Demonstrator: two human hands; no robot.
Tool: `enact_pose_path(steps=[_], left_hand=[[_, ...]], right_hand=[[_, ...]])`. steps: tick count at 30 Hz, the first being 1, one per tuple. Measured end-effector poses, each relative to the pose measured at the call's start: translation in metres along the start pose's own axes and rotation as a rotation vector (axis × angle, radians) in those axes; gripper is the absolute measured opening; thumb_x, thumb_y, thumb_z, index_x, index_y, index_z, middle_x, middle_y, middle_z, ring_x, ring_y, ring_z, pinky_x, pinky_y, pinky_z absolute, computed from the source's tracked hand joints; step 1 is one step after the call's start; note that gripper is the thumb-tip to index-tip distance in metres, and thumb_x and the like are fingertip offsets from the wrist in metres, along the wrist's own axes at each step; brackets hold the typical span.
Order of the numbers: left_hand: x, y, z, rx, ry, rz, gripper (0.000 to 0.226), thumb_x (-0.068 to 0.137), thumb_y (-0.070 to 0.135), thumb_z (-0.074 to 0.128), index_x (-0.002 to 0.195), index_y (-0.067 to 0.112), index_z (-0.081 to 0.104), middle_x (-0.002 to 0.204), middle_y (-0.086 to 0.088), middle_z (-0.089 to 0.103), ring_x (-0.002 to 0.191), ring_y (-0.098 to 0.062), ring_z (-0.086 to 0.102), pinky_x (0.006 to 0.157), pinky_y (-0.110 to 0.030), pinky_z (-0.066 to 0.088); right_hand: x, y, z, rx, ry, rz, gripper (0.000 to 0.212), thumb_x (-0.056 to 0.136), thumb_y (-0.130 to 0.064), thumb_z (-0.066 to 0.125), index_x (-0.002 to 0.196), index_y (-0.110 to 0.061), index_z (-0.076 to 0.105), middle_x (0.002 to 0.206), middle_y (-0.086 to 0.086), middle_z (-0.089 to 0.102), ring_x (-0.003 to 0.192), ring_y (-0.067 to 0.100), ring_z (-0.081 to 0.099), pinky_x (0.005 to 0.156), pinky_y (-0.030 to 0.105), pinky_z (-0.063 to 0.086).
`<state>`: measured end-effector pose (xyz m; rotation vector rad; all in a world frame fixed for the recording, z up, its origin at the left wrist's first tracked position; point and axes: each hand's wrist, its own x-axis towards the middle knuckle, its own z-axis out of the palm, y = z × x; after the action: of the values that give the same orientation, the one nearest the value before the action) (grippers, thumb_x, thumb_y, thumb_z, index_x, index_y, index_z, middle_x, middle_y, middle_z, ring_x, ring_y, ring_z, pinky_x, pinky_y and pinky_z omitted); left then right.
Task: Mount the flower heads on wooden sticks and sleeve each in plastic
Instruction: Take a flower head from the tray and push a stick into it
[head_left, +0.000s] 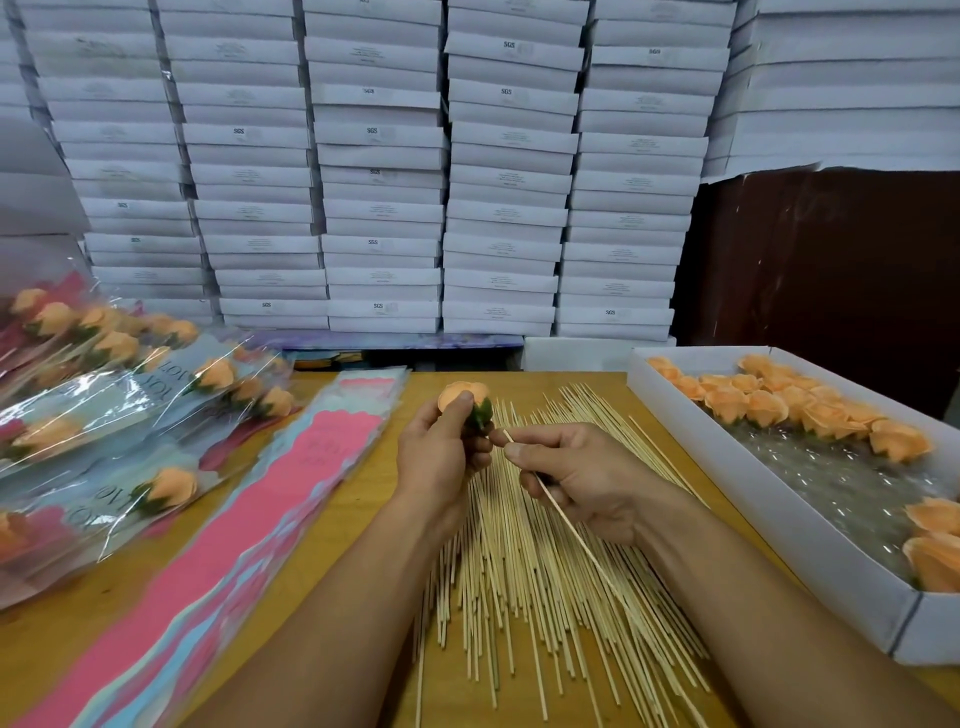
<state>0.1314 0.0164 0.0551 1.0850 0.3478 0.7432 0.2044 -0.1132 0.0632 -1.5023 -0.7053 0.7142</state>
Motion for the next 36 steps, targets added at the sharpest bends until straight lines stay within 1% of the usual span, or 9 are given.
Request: enact_pose_path(steps=[3, 9, 12, 15, 21, 23, 27, 32, 36], left_hand=[[0.002, -0.001, -0.001, -0.015, -0.001, -0.008, 0.028, 0.102, 0.016, 0.053, 0.122, -0.003, 0.059, 0.080, -0.019, 0.059, 0.058, -0.016, 0.050, 0.053, -0.025, 0.042], [0.005, -0.004, -0.003, -0.025, -0.002, -0.005, 0.023, 0.101, 0.017, 0.055, 0.118, 0.002, 0.062, 0.073, -0.011, 0.063, 0.055, -0.012, 0.053, 0.050, -0.023, 0.045], [0.005, -0.004, -0.002, -0.019, 0.007, -0.004, 0.021, 0.101, 0.018, 0.056, 0.116, 0.003, 0.062, 0.075, -0.012, 0.063, 0.054, -0.012, 0.054, 0.049, -0.023, 0.044], [0.005, -0.004, -0.003, -0.019, 0.005, -0.003, 0.021, 0.101, 0.018, 0.056, 0.116, 0.004, 0.062, 0.075, -0.011, 0.063, 0.054, -0.011, 0.055, 0.049, -0.022, 0.045], [0.005, -0.003, -0.002, -0.025, 0.009, -0.009, 0.023, 0.101, 0.018, 0.056, 0.119, 0.005, 0.061, 0.073, -0.010, 0.064, 0.055, -0.012, 0.054, 0.050, -0.022, 0.045], [0.005, -0.003, -0.002, -0.024, 0.011, -0.008, 0.022, 0.101, 0.018, 0.056, 0.118, 0.005, 0.061, 0.073, -0.011, 0.063, 0.054, -0.012, 0.054, 0.050, -0.022, 0.045], [0.003, -0.003, -0.002, -0.025, 0.006, -0.010, 0.021, 0.102, 0.018, 0.055, 0.117, 0.005, 0.061, 0.073, -0.010, 0.063, 0.054, -0.011, 0.054, 0.049, -0.021, 0.045], [0.002, -0.001, -0.001, -0.008, 0.008, -0.008, 0.024, 0.102, 0.018, 0.055, 0.121, 0.005, 0.060, 0.080, -0.013, 0.063, 0.058, -0.013, 0.054, 0.052, -0.023, 0.045], [0.002, -0.001, -0.002, -0.011, 0.013, -0.021, 0.022, 0.102, 0.018, 0.055, 0.120, 0.007, 0.060, 0.078, -0.011, 0.064, 0.057, -0.012, 0.055, 0.051, -0.022, 0.046]], right_hand=[[-0.003, -0.003, 0.000, 0.002, -0.011, 0.022, 0.019, 0.099, -0.019, 0.064, 0.116, -0.021, 0.073, 0.057, 0.001, 0.058, 0.038, 0.005, 0.036, 0.031, 0.015, 0.024], [-0.005, -0.007, -0.003, -0.088, 0.015, 0.053, 0.033, 0.102, -0.018, 0.058, 0.130, -0.036, 0.057, 0.051, 0.001, 0.055, 0.034, 0.008, 0.039, 0.030, 0.018, 0.024], [-0.002, -0.006, -0.005, -0.073, 0.063, 0.042, 0.015, 0.103, -0.013, 0.055, 0.113, -0.015, 0.067, 0.051, 0.002, 0.057, 0.033, 0.009, 0.041, 0.030, 0.018, 0.028], [0.001, -0.003, -0.008, -0.065, 0.085, 0.041, 0.014, 0.103, -0.010, 0.054, 0.105, -0.008, 0.068, 0.057, 0.007, 0.064, 0.038, 0.011, 0.051, 0.033, 0.020, 0.037], [0.007, 0.011, -0.016, -0.688, 0.245, 0.005, 0.014, 0.103, -0.024, 0.055, 0.098, -0.026, 0.067, 0.057, -0.003, 0.069, 0.042, 0.005, 0.054, 0.046, 0.020, 0.041], [0.008, 0.012, -0.018, -0.715, 0.252, 0.017, 0.015, 0.103, -0.024, 0.055, 0.098, -0.026, 0.068, 0.054, -0.006, 0.068, 0.041, 0.003, 0.052, 0.048, 0.021, 0.041], [0.007, 0.011, -0.018, -0.662, 0.251, 0.044, 0.014, 0.102, -0.021, 0.059, 0.094, -0.019, 0.071, 0.052, -0.003, 0.067, 0.034, 0.003, 0.051, 0.039, 0.016, 0.038], [0.006, 0.010, -0.017, -0.656, 0.256, 0.037, 0.018, 0.101, -0.023, 0.061, 0.091, -0.013, 0.072, 0.063, 0.002, 0.071, 0.042, 0.009, 0.060, 0.050, 0.026, 0.047], [0.001, 0.005, -0.020, -0.855, 0.333, 0.043, 0.036, 0.100, -0.033, 0.061, 0.077, -0.010, 0.074, 0.060, 0.001, 0.073, 0.052, 0.008, 0.067, 0.068, 0.029, 0.055]])
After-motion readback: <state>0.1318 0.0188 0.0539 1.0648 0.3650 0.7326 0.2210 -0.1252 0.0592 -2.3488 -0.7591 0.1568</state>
